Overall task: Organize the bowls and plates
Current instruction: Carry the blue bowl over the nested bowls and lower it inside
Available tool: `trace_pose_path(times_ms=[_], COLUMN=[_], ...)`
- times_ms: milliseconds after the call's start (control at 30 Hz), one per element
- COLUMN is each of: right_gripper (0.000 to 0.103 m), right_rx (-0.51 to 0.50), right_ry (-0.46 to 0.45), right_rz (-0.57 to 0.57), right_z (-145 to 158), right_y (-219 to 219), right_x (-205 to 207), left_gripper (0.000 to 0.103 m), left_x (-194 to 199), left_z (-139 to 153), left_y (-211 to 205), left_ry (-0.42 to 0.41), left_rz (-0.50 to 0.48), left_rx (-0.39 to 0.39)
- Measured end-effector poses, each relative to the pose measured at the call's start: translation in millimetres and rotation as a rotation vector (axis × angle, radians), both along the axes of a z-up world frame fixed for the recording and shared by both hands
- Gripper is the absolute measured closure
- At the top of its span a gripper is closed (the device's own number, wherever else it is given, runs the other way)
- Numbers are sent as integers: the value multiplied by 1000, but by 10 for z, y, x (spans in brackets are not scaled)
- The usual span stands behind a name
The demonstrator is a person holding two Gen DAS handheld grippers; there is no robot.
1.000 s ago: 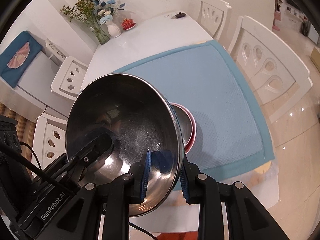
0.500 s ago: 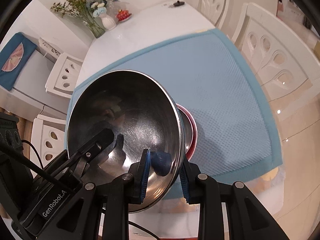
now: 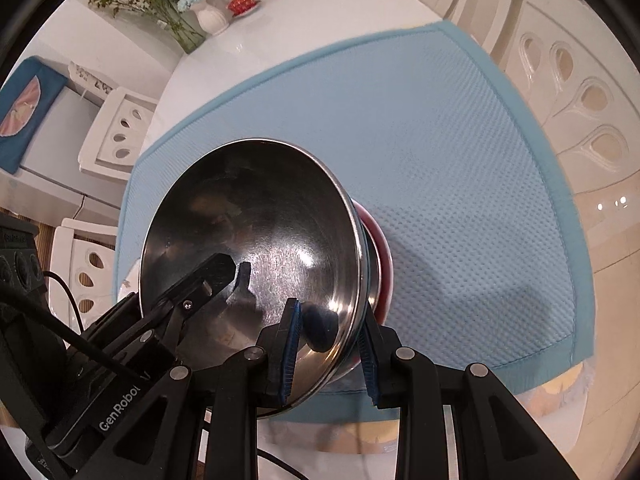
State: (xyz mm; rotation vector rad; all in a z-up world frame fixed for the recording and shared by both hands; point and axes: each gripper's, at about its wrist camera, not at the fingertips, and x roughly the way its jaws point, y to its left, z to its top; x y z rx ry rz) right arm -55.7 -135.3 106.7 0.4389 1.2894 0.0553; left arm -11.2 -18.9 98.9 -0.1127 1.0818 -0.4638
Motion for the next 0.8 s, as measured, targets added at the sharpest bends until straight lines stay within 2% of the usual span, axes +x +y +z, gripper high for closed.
trace_pose_path(times_ms=[233, 400, 567, 700, 800], right_gripper=[76, 76, 76, 75, 75], right_rx=[12, 27, 34, 22, 27], right_ry=[29, 25, 21, 19, 16], right_rz=[1, 1, 10, 16, 17], right_z=[-133, -147, -136, -113, -93], right_y=[-15, -35, -52, -81, -78], right_x=[44, 35, 1, -29, -45], left_gripper=[84, 83, 80, 75, 75], left_x=[-2, 9, 12, -14, -55], left_z=[-75, -93, -65, -24, 0], left_y=[-41, -66, -60, 28, 90], left_ry=[4, 14, 3, 1, -8], left_rz=[1, 5, 14, 46, 70], left_rx=[49, 66, 116, 99, 106])
